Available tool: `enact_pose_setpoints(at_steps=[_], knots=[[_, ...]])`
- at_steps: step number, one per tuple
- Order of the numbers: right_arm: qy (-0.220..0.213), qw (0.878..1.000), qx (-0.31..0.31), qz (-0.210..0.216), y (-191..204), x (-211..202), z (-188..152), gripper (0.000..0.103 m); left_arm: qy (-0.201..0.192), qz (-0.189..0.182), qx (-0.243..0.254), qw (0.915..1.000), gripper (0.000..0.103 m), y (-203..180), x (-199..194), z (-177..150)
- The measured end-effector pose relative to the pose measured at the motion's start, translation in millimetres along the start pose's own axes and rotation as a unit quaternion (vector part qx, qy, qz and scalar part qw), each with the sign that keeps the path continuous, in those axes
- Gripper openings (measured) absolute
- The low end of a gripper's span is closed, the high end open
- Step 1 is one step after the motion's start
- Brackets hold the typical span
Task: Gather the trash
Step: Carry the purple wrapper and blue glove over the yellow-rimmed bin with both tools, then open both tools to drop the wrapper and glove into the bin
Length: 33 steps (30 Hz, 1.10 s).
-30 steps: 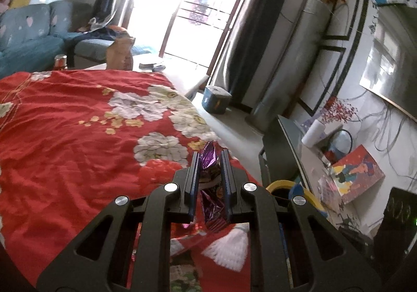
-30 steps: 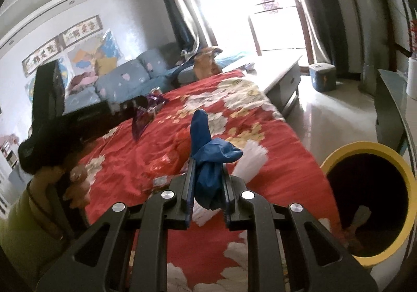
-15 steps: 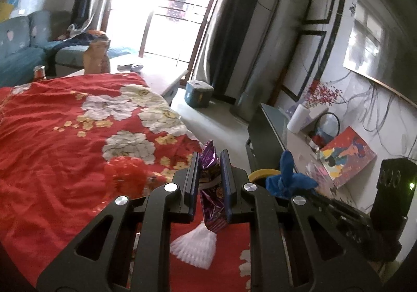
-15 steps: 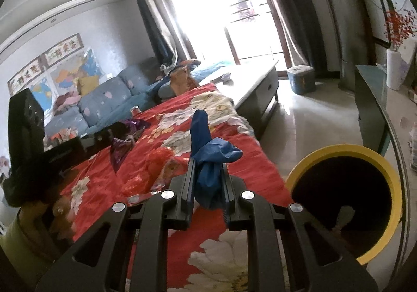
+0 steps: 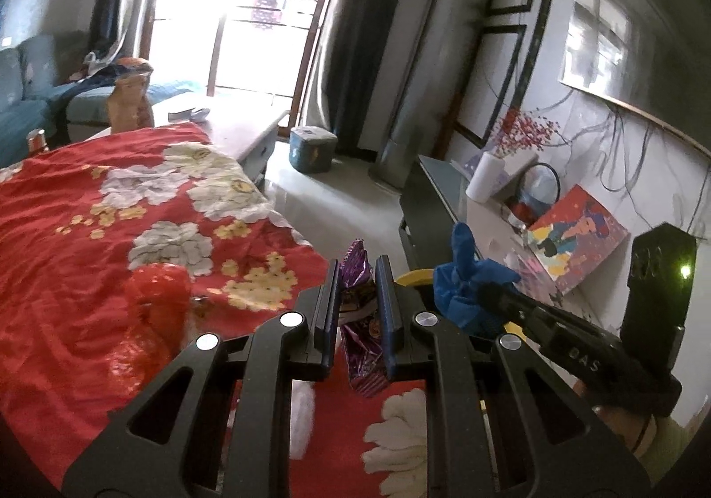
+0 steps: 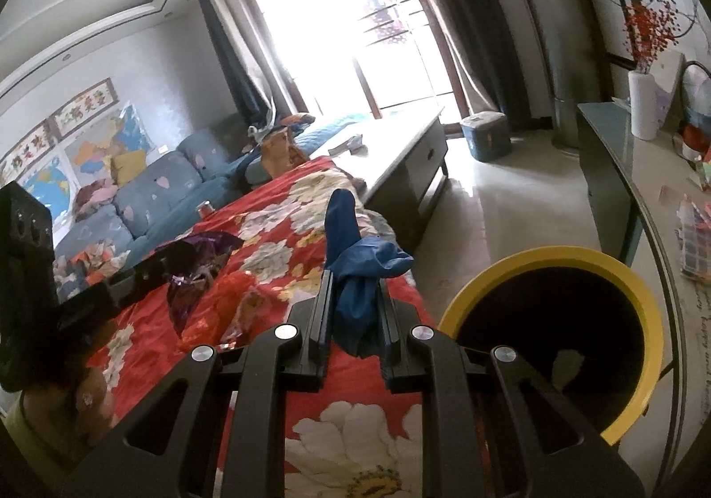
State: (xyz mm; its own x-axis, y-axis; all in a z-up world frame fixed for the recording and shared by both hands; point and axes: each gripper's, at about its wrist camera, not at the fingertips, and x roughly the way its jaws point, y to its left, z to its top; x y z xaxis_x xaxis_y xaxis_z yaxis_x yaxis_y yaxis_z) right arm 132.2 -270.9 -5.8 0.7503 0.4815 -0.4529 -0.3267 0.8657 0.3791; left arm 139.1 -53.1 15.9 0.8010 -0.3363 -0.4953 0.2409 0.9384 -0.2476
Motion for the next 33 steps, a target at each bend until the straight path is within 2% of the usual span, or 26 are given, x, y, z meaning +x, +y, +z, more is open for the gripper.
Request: enact_pose_setpoints(at_steps=[19,33], knots=[[-0.019,0.995,0.053,-0.080,-75.3,-9.1,-0.9,0.017,0.054,-0.047,0.055,0.9959,0.011,-65.6,49.6,-19.8],[-0.004,0.988,0.104,-0.117,-138.2,-8.5,-11.2,0.017,0.102,-0.075,0.094,0.9875,0.011,-109.3,99.2,-43.3]])
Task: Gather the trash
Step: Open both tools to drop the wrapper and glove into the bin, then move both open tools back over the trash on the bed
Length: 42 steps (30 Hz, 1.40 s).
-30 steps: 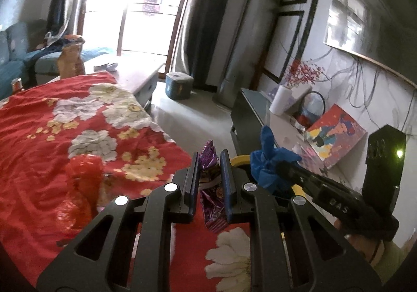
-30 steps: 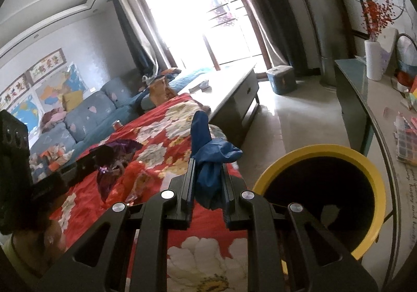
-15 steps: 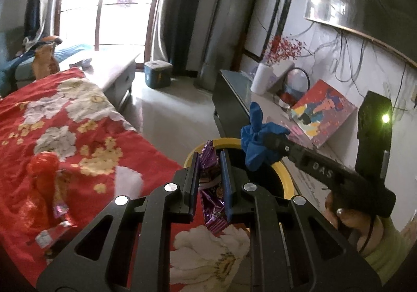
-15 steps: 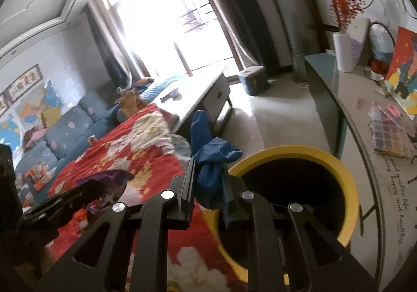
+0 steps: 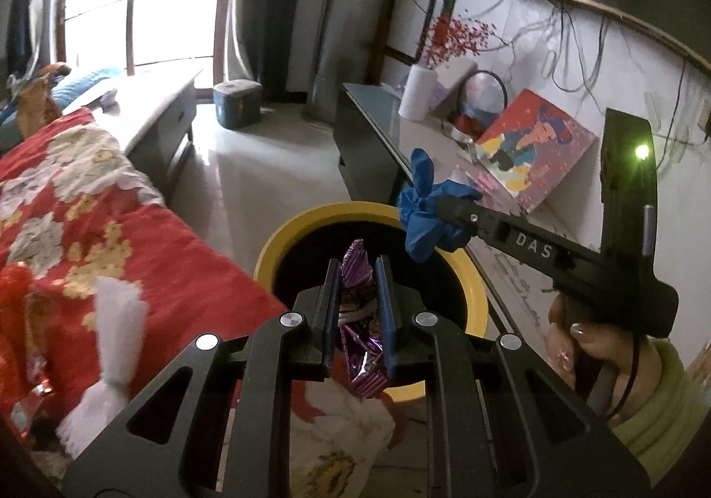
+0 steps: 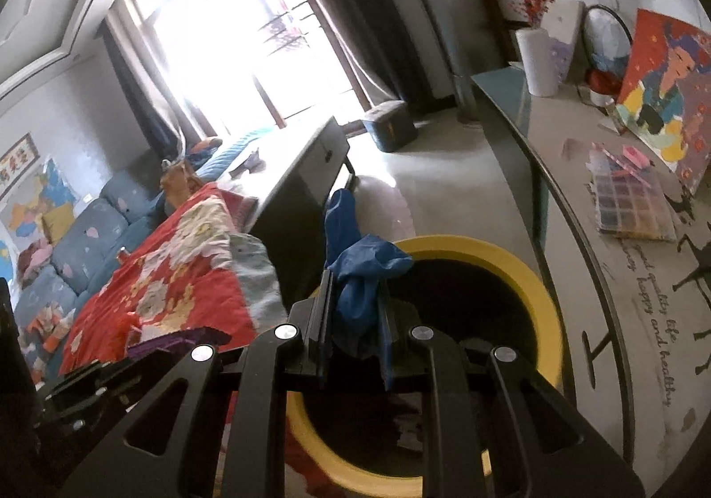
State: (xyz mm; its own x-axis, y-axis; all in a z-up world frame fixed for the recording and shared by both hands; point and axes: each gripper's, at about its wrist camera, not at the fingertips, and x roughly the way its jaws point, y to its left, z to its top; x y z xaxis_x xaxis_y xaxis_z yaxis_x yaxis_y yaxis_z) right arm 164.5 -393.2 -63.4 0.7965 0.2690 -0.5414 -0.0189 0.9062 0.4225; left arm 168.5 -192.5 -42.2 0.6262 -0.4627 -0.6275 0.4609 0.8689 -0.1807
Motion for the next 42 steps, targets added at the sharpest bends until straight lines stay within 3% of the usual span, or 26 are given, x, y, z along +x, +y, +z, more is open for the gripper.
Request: enact_pose_setpoints(at_steps=[16,22,23,24,26,30,31,33,36,42], knots=[[0.045,0.998,0.047,-0.018,-48.3,26.8,-12.6,0.017,0.045,-0.013,0.001,0.9989,0.011,-5.1,66.4,-2.9],[0.059,0.996,0.058,-0.017,-55.8,33.2,-16.9,0.020,0.058,-0.012,-0.007,0.9982,0.011,-1.3,80.3,-3.6],[0.059,0.996,0.059,-0.019,-55.8,33.5,-16.8,0.025,0.058,-0.010,-0.009,0.9982,0.013,-2.0,81.0,-3.1],[0.060,0.996,0.063,-0.022,-57.1,33.7,-17.2,0.036,0.057,-0.008,-0.011,0.9983,0.019,-1.1,81.0,-2.6],[0.058,0.996,0.068,-0.023,-58.4,33.0,-16.5,0.045,0.054,-0.007,-0.018,0.9984,0.038,0.6,78.6,-2.1],[0.050,0.996,0.067,-0.025,-57.4,28.9,-14.0,0.050,0.038,-0.004,-0.036,0.9986,0.057,7.9,67.6,1.4],[0.048,0.996,0.067,-0.025,-57.1,27.7,-13.2,0.050,0.033,-0.002,-0.041,0.9986,0.069,9.1,64.2,2.1],[0.044,0.997,0.064,-0.028,-55.2,24.9,-11.6,0.053,0.022,0.002,-0.048,0.9986,0.081,11.8,55.8,4.2],[0.033,0.997,0.059,-0.030,-50.6,19.5,-9.2,0.058,0.008,0.007,-0.053,0.9985,0.092,13.4,44.2,6.9],[0.019,0.998,0.040,-0.036,-34.9,11.3,-5.2,0.065,-0.015,0.022,-0.053,0.9983,0.092,14.3,23.6,9.5]])
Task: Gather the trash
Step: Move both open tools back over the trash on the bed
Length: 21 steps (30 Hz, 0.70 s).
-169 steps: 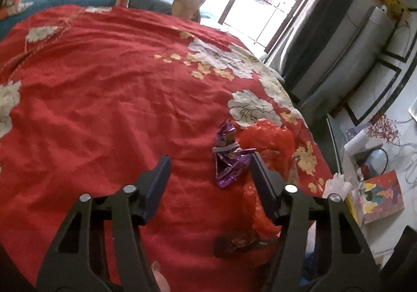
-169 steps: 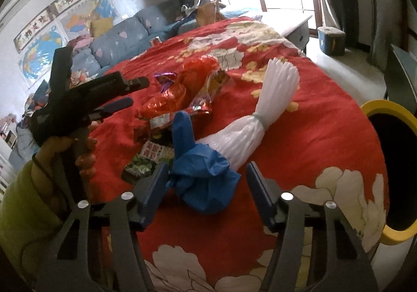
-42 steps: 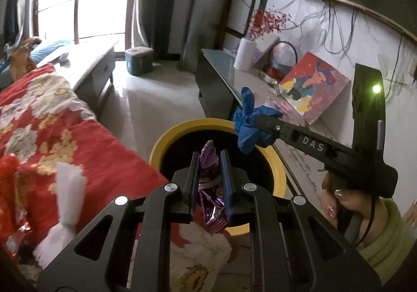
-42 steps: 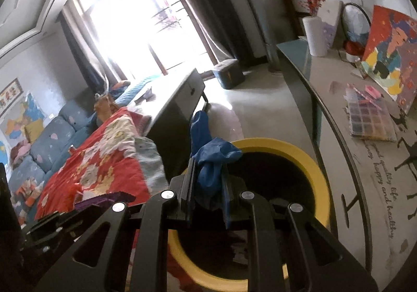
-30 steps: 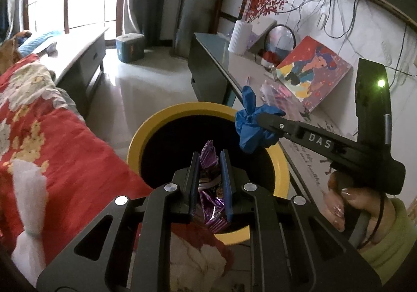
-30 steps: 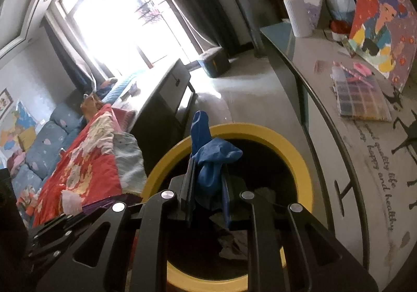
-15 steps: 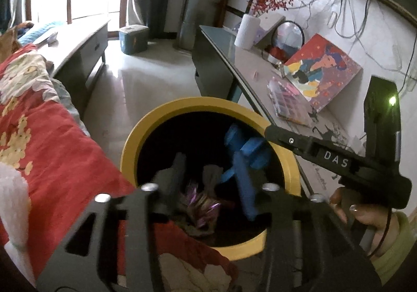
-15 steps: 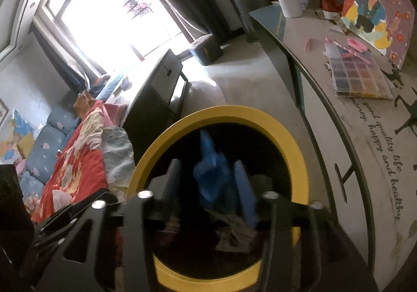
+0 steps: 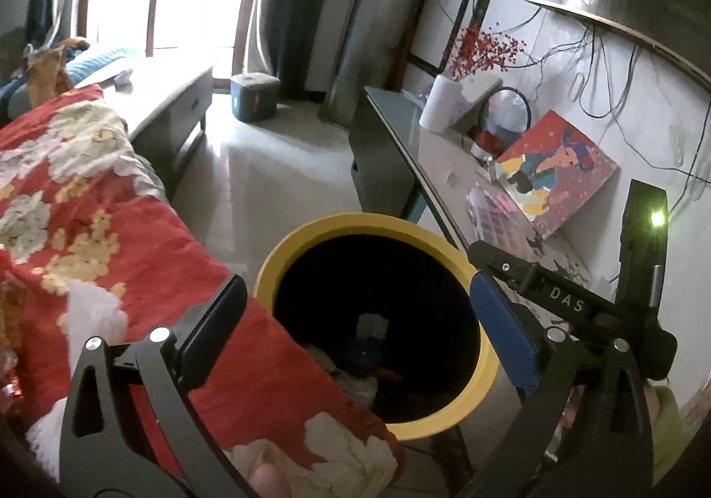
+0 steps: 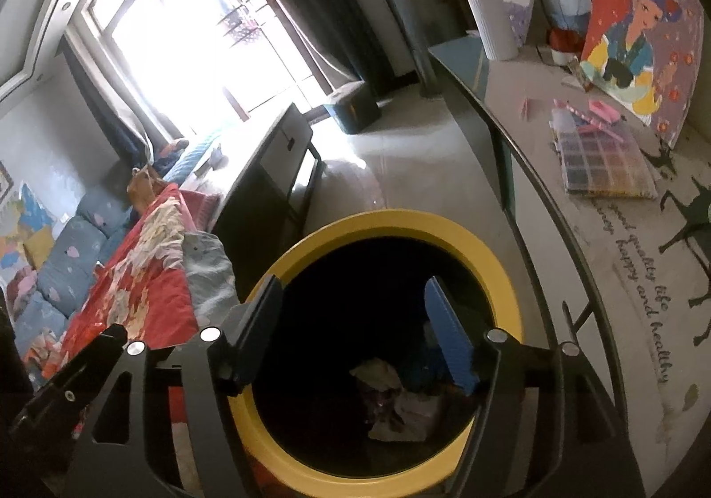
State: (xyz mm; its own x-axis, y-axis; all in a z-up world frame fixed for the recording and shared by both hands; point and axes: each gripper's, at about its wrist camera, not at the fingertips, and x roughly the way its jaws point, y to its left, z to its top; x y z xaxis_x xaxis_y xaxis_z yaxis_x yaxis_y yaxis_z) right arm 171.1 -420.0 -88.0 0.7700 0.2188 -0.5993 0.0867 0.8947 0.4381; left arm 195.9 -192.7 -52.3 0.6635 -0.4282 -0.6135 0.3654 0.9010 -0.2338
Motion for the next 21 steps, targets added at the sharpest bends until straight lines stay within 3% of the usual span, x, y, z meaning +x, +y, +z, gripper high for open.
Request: enact_pose_setpoints(at_steps=[21], knots=[[-0.022,0.998,-0.055,0.035,62.6,-25.4,-4.6,0.072,-0.063,0.050,-0.035,0.9961,0.092,37.3,-67.9,1.9]])
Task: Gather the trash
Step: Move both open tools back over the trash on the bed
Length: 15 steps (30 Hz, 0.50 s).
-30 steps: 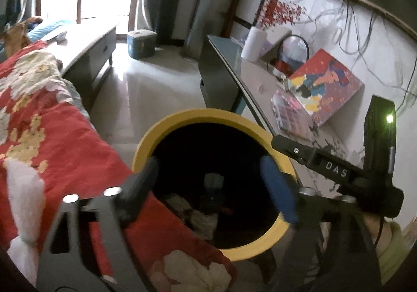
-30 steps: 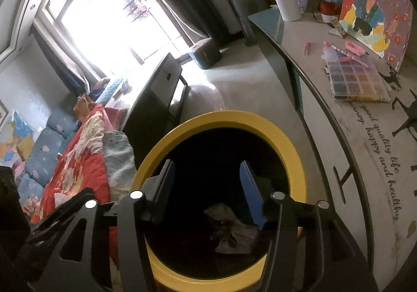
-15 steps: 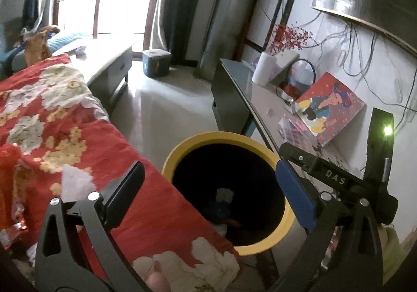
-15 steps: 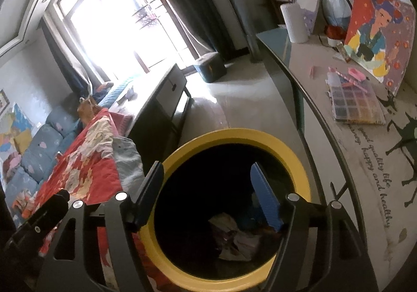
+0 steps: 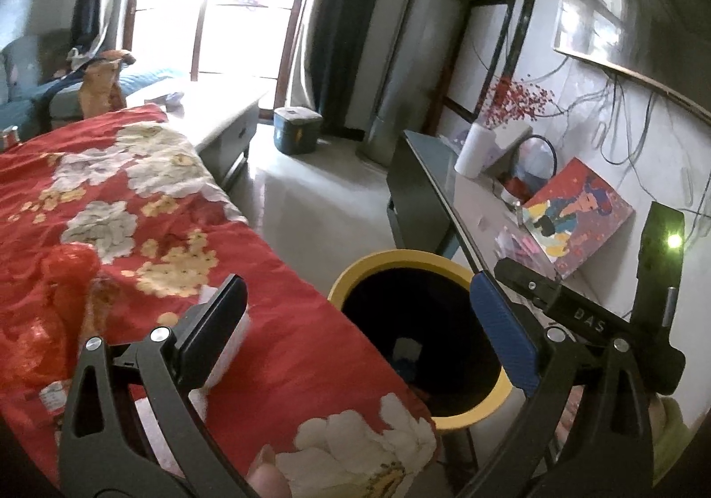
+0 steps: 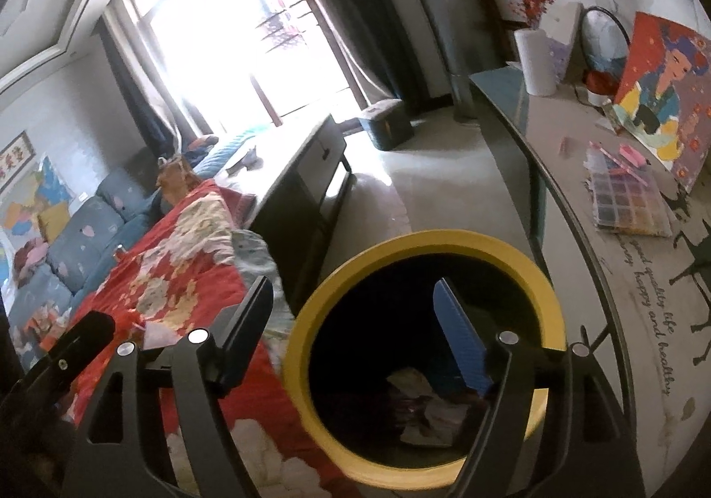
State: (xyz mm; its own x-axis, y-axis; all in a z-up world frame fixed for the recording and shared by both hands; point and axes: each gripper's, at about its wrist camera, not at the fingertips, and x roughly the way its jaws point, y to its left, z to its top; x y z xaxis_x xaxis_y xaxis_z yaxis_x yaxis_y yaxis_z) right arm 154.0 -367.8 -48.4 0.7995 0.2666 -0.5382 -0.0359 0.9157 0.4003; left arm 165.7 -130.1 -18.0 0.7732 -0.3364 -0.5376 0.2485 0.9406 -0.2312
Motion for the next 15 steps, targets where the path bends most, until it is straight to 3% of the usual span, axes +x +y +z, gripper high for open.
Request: enact_pose_setpoints(at_steps=[15], knots=[[0.001,0.998,-0.051,0.036,55.2,-8.4,-5.0,0.072,-0.036,0.039,-0.018,0.9984,0.092,37.4,-38.5,0.3]])
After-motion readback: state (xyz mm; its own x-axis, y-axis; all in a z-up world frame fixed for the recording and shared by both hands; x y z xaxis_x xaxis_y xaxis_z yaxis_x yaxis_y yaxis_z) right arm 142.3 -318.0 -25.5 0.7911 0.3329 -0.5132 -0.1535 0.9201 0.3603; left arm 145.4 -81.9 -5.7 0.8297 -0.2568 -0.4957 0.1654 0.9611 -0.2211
